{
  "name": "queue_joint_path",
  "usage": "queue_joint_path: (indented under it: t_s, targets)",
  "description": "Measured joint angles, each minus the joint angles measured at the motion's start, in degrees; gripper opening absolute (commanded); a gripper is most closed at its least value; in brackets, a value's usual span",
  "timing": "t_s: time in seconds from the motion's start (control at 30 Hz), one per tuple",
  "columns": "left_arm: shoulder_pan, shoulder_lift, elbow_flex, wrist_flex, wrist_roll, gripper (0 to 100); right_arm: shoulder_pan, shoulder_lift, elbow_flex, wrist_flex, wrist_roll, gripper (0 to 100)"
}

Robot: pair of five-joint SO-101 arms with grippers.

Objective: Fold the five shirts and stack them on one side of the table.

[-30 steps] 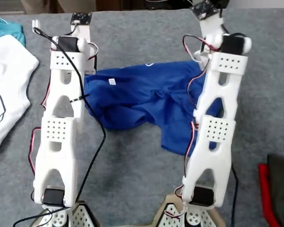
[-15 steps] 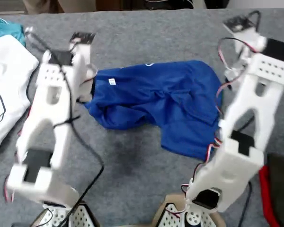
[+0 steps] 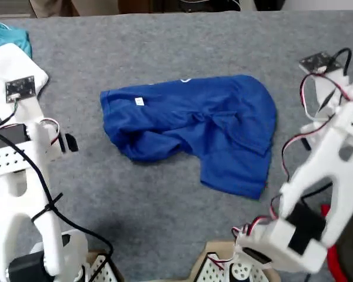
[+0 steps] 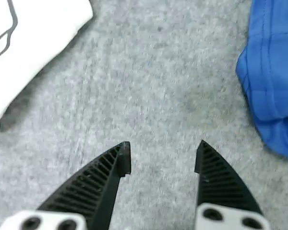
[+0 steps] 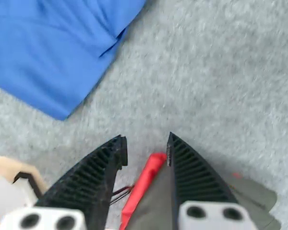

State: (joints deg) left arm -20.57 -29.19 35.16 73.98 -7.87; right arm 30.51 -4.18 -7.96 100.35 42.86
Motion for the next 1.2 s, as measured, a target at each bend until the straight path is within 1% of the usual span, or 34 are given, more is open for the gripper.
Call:
queue_joint_path:
  t_s: [0.1,0.2,0.27,0.4,0.53,0.67,0.73,0.9,1.0,1.1,1.2]
  targets:
    - [0.0,0.0,0.1,1.5,2.5,23,-0.2,-5.2,5.7,-0.9,0.2,15.8]
    - [0.0,0.0,0.1,1.8,9.1,23,-1.1,-9.6,11.6,-2.5,0.2,15.7]
    - [1.9,0.0,0.1,1.9,12.9,23,-1.3,-12.3,15.0,-4.0,0.2,15.7]
    - [9.9,0.0,-1.0,0.4,14.6,23,-1.4,-15.6,20.9,-9.8,0.2,15.7]
    - [16.1,0.0,-2.5,-4.9,14.9,23,-1.4,-15.9,25.4,-16.3,0.2,15.7]
    - [18.1,2.5,-4.2,-9.0,15.8,23,-2.3,-15.9,29.5,-21.1,0.2,15.7]
    - [18.1,5.8,-5.8,-10.0,18.4,23,-4.2,-15.9,31.6,-24.1,-0.2,15.7]
    - [18.6,16.1,-13.2,-12.2,26.3,23,-8.4,-15.9,35.3,-32.3,-6.2,15.7]
    - [18.7,22.2,-18.1,-12.3,30.9,23,-11.3,-15.9,38.1,-37.9,-12.7,15.7]
    - [18.7,27.3,-22.2,-12.2,33.8,23,-14.3,-15.9,42.0,-44.2,-17.1,15.7]
    - [18.1,31.7,-26.3,-10.3,34.8,23,-16.1,-15.9,46.6,-51.4,-19.4,15.7]
